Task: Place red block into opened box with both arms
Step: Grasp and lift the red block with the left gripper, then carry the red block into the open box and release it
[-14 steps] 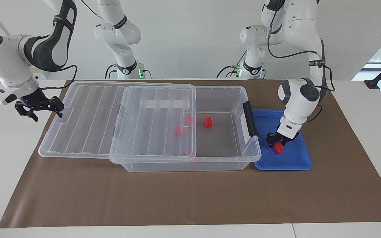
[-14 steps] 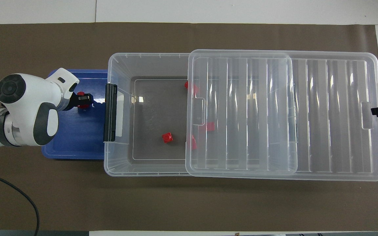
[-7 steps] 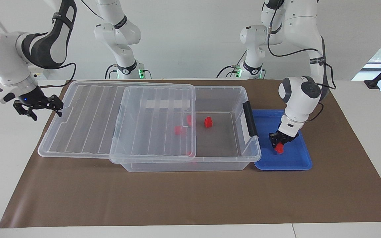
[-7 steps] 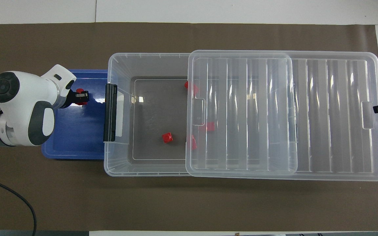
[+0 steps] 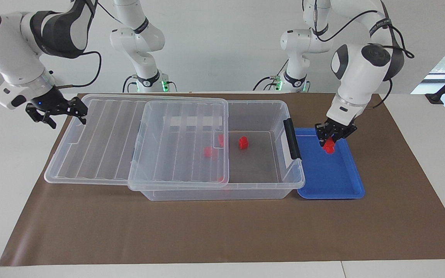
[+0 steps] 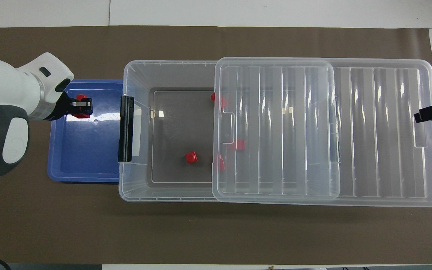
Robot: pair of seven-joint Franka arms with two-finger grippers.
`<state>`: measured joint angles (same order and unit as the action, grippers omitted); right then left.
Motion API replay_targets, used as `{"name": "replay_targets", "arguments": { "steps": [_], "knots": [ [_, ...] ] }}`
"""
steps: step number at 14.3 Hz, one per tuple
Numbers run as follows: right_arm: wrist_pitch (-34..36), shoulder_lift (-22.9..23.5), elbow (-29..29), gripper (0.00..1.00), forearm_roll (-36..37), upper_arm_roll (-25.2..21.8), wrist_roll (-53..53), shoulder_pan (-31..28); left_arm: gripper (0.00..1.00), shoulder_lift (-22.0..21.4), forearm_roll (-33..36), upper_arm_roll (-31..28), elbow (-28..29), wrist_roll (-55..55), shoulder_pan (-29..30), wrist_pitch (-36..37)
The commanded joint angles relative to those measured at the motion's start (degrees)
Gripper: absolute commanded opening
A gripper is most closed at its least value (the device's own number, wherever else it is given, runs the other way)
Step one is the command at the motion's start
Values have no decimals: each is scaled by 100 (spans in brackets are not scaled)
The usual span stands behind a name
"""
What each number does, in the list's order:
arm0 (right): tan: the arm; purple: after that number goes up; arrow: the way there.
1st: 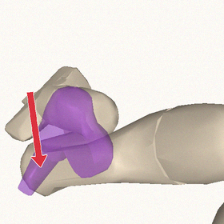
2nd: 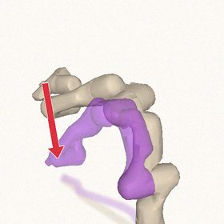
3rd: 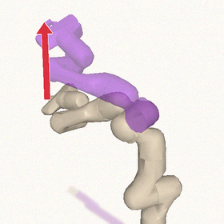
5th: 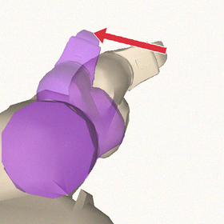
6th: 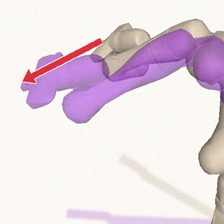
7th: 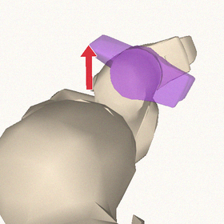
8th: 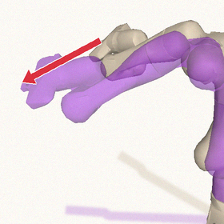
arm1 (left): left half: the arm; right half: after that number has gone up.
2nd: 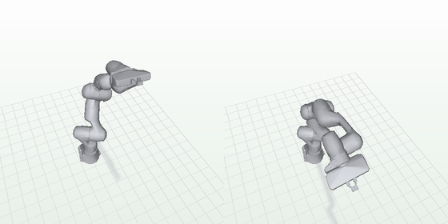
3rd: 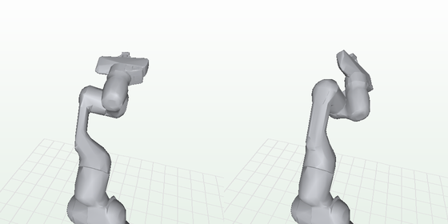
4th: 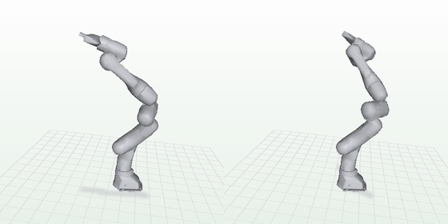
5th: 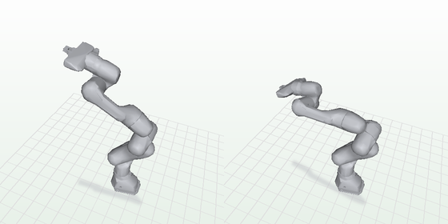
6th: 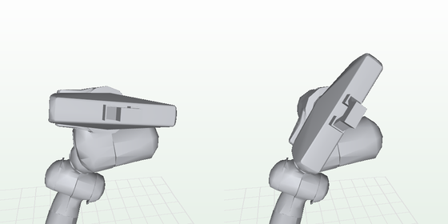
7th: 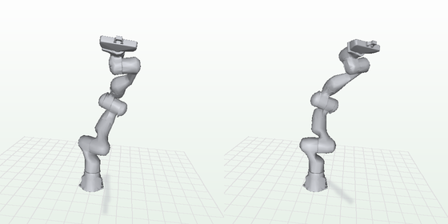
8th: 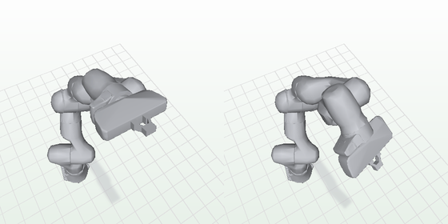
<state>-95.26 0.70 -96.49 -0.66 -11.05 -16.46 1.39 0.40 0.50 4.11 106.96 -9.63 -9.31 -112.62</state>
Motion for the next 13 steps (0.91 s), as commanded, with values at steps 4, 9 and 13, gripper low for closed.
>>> {"name": "replay_targets", "arguments": {
  "steps": [4,9,13],
  "knots": [
    [298,-334,-62,100,-30,147,1057,380,0,144,135,-34,-334,-715,-1044,-40],
    [271,-343,-89,100,-30,139,1074,388,0,899,144,-34,-159,-1918,-1792,-979],
    [262,-343,-89,100,-22,139,1066,388,0,1383,381,-34,17,-2087,-1872,-1586]
  ]
}}
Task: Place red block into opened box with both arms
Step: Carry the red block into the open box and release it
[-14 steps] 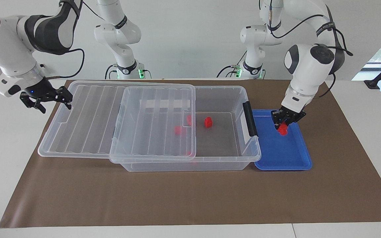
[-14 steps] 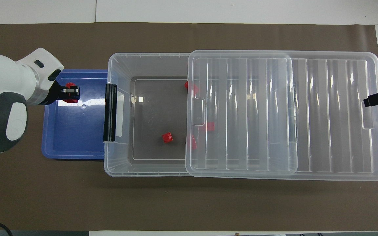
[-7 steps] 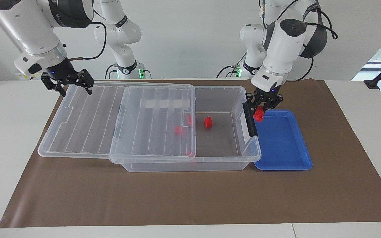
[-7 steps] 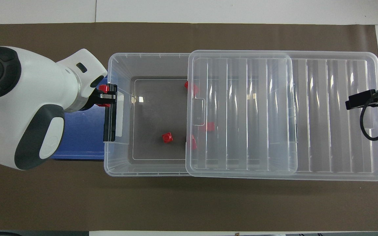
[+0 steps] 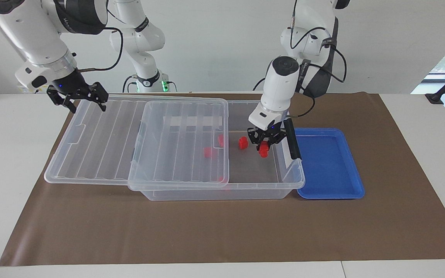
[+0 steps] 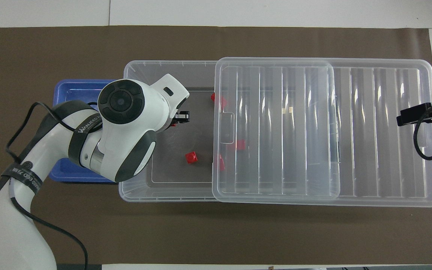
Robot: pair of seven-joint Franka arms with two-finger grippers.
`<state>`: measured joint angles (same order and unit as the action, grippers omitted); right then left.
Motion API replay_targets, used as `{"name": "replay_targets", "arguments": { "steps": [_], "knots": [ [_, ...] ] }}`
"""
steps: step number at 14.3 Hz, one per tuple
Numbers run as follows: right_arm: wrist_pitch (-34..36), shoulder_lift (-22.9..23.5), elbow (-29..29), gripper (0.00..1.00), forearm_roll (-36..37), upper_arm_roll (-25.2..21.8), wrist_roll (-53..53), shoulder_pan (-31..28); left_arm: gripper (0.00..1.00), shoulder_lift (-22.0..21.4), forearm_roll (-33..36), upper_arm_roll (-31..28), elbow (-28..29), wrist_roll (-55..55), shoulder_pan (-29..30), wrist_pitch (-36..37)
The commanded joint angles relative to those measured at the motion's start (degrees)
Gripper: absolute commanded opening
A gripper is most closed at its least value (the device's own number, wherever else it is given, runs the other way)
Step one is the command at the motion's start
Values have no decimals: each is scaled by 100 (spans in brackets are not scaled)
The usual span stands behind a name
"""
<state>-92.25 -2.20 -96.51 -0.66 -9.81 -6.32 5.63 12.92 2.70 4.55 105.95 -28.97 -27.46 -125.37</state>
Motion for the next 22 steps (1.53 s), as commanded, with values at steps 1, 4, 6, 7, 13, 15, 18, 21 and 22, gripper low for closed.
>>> {"name": "replay_targets", "arguments": {
  "steps": [1,4,6,7,13,15,18,21,22],
  "knots": [
    [-39,-52,-87,100,-22,14,52,-36,0,237,160,-77,145,-161,-66,-444],
    [-30,-52,-87,100,-22,14,52,-36,0,676,239,-77,163,-161,-172,-812],
    [-21,-52,-87,100,-22,14,52,-36,0,756,248,-85,407,-153,-137,-1347],
    [-21,-52,-96,100,-22,14,52,-36,0,756,248,-94,504,-144,-102,-1559],
    [-21,-61,-104,100,-22,14,52,-36,89,774,248,-138,479,-126,-31,-1588],
    [-12,-61,-105,100,-22,14,44,-36,100,678,248,-147,479,-135,-31,-1517],
    [-21,-61,-105,100,-22,14,44,-36,100,231,248,-138,444,-144,-40,-1062],
    [-12,-61,-105,100,-22,14,35,-44,100,-262,239,-121,295,-135,-49,-324],
    [-30,-61,-105,100,-22,14,9,-62,100,-429,231,-121,234,-126,-49,-43]
  ]
}}
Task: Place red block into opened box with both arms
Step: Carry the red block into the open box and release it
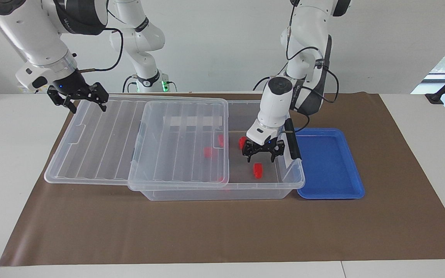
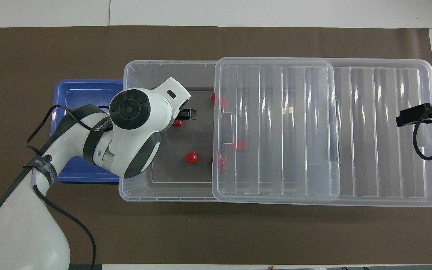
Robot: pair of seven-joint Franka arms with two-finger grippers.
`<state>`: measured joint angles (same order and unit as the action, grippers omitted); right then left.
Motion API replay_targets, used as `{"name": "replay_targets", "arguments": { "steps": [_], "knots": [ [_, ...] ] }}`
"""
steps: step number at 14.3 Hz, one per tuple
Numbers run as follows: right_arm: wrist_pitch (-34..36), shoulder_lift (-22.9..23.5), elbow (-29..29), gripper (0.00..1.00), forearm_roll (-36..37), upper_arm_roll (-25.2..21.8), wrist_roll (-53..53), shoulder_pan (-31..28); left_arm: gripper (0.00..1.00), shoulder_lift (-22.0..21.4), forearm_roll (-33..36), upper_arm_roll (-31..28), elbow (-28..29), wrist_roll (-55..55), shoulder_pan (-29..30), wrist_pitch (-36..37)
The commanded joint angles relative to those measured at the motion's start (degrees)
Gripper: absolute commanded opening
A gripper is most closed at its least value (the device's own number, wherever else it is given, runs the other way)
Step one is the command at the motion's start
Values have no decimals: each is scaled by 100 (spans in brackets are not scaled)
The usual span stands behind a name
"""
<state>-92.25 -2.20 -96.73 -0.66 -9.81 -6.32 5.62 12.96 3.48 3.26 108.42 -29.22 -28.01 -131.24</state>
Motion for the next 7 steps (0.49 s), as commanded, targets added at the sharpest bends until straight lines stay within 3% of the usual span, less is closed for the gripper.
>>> {"name": "replay_targets", "arguments": {
  "steps": [1,2,3,4,5,7],
  "knots": [
    [-108,-61,-92,100,-22,15,-35,-87,100,-565,152,-9,-92,-40,15,790],
    [-292,-61,-161,87,-22,6,-140,-96,100,-723,152,-36,-110,12,23,984],
    [-398,-113,-284,65,-13,-3,-350,-105,100,-864,152,-36,-93,143,137,1099],
    [-495,-157,-381,22,-13,-55,-578,-140,100,-979,152,-27,-75,345,312,1214],
    [-565,-158,-469,0,-13,-64,-685,-254,100,-1084,144,-27,-66,556,427,1371],
    [-802,-88,-566,0,-13,-65,-1227,-605,100,-1225,118,-27,-75,1021,777,1627]
  ]
}}
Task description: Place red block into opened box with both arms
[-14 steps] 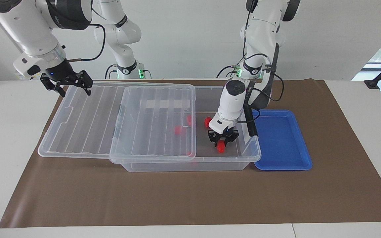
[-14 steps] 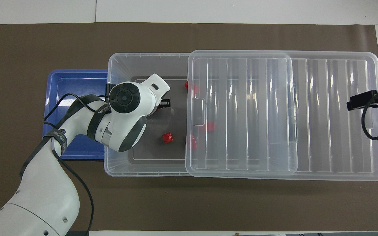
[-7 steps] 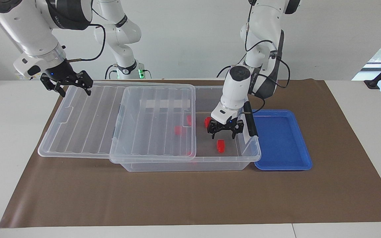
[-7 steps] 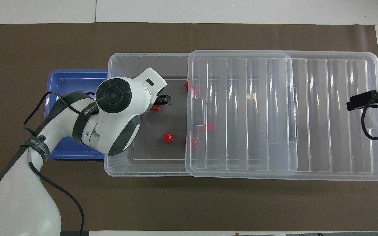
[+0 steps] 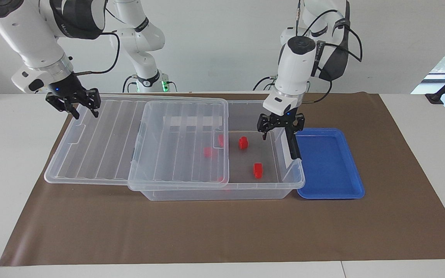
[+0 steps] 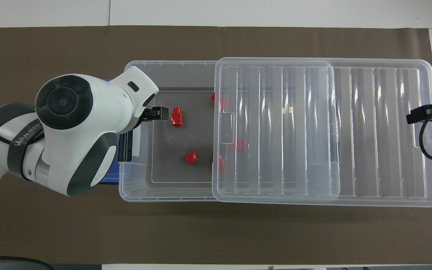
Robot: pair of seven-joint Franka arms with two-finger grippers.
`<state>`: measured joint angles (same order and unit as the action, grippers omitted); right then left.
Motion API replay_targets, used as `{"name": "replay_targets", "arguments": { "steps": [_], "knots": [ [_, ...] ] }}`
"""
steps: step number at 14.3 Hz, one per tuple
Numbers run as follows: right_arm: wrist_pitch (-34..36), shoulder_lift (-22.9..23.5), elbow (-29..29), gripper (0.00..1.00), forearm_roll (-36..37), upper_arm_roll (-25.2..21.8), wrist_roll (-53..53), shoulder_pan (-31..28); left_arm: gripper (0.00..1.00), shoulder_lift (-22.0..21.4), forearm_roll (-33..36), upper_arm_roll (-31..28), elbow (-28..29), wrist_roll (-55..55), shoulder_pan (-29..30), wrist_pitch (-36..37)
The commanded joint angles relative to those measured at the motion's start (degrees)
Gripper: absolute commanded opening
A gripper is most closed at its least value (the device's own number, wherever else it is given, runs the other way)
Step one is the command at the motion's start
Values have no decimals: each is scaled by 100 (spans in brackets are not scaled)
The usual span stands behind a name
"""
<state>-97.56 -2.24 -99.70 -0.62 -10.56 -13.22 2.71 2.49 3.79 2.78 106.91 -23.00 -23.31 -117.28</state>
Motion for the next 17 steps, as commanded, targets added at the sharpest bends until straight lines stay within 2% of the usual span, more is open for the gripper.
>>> {"name": "replay_targets", "arguments": {
  "steps": [1,4,7,11,17],
  "knots": [
    [-473,-49,-313,0,-17,2,-855,-445,100,-214,70,21,76,645,492,258],
    [-896,302,-322,0,-17,-243,-1095,-701,100,-267,-26,12,41,1130,975,346],
    [-1159,505,-401,0,-17,-499,-1209,-710,100,-267,-754,12,-99,1517,1599,485],
    [-1371,540,-612,0,-26,-534,-1104,-710,100,-214,-809,12,-696,2405,2040,1126],
    [-1599,444,-963,0,-26,-534,-823,-649,100,-135,-687,-5,-1699,2423,2199,2146]
  ]
}}
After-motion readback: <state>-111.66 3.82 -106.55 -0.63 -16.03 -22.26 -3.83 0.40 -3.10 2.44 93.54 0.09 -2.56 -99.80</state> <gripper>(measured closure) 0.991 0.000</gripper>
